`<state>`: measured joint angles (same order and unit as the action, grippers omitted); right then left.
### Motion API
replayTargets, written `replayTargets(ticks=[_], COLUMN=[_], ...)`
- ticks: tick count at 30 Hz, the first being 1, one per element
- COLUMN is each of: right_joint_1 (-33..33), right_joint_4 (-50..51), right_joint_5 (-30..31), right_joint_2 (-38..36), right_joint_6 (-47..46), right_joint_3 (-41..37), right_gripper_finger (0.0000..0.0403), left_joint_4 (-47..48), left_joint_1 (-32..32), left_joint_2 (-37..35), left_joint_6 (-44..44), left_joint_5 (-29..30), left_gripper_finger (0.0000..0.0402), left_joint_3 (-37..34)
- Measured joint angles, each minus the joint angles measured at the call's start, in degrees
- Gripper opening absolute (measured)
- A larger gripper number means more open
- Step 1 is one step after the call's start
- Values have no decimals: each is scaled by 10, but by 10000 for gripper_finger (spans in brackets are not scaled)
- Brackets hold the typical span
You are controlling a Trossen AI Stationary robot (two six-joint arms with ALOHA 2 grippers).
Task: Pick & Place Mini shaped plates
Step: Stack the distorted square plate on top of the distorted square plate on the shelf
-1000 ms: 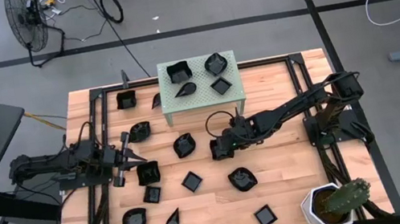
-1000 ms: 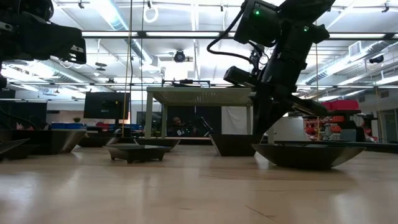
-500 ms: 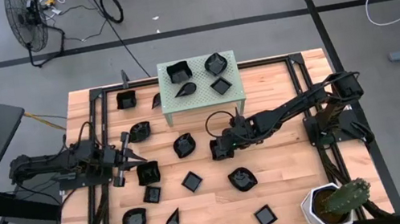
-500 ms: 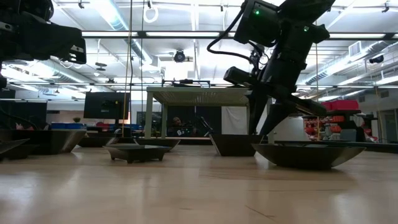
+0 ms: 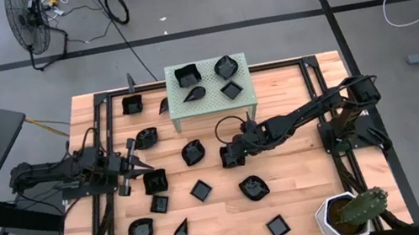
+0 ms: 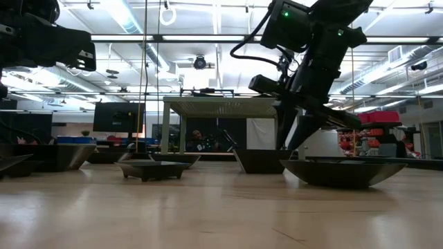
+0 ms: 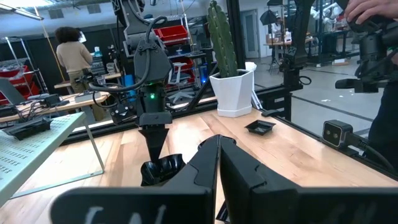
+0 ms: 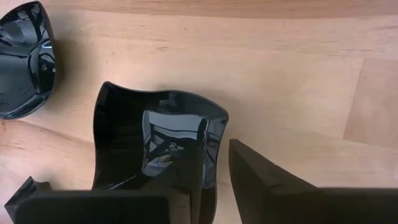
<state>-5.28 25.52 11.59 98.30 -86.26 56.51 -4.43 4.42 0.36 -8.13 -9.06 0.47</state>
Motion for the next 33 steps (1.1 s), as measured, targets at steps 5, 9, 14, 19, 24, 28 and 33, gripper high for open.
replayTargets(ticks=[5,9,14,19,24,28,33], right_joint_1=[0,0,0,0,0,0,0], right_joint_4=[0,-1,-4,-9,-16,-23,-20], right_joint_5=[0,4,5,6,16,15,15], right_joint_2=[0,0,1,1,6,16,18], right_joint_6=[2,3,14,15,14,13,14], right_joint_3=[0,0,0,0,0,0,0], right_gripper_finger=[62,50,46,69,97,111,116], left_joint_4=[0,0,0,0,0,0,0], left_joint_1=[0,0,0,0,0,0,0], left_joint_2=[0,0,0,0,0,0,0], left_joint_6=[0,0,0,0,0,0,0], left_joint_5=[0,0,0,0,0,0,0], left_gripper_finger=[23,23,23,23,23,23,23], left_joint_3=[0,0,0,0,0,0,0])
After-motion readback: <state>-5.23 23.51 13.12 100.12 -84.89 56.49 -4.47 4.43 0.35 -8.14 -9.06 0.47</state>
